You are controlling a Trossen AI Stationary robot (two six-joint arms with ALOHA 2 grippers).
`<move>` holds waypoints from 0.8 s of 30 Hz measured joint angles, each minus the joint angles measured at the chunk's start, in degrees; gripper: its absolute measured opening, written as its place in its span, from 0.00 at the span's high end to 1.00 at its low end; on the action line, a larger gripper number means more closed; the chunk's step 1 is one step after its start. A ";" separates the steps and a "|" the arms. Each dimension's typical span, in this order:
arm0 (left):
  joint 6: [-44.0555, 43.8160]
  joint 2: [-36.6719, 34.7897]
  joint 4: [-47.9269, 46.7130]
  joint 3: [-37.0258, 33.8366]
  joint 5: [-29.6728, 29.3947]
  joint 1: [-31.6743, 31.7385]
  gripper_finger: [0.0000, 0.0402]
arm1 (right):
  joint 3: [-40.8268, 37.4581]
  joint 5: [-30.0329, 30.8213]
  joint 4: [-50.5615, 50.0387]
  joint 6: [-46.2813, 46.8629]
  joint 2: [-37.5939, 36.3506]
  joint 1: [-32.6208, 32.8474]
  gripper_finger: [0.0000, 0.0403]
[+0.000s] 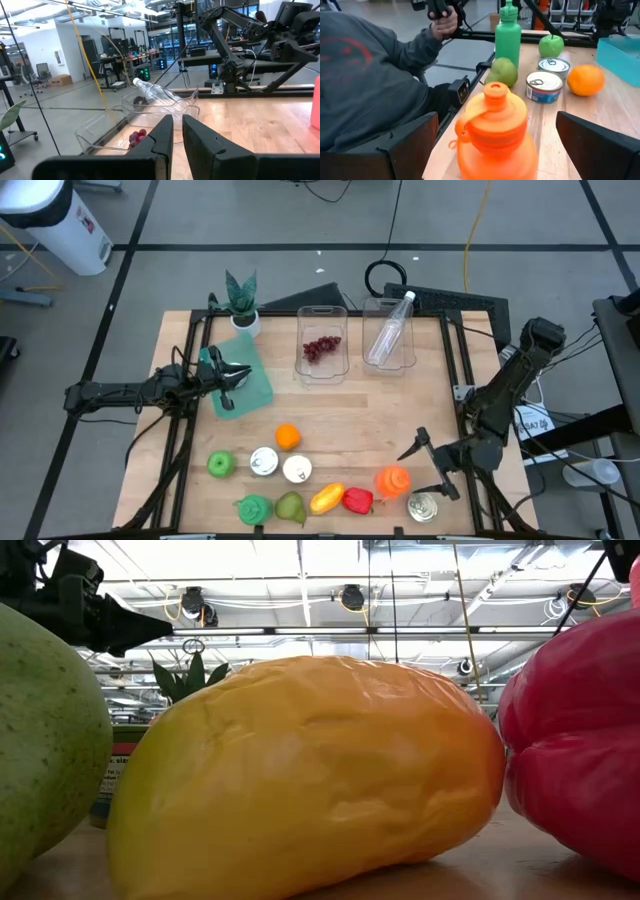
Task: Pick & Place Food Item
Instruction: Put the orange water bottle into the right transparent bin
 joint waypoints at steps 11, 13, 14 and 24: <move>0.17 0.00 0.00 0.00 -0.01 -0.02 0.87 | 0.02 1.64 5.99 -3.52 5.26 -0.02 0.03; 0.15 0.00 -0.04 0.00 -0.01 0.00 0.87 | 0.00 1.52 6.88 -4.33 6.49 -0.27 0.03; 0.15 0.00 -0.02 0.02 -0.01 -0.02 0.87 | 0.00 1.46 7.24 -4.68 7.02 -0.37 0.03; 0.08 0.00 -0.04 0.00 -0.03 0.00 0.87 | 0.02 1.49 8.36 -3.23 11.02 -2.97 0.03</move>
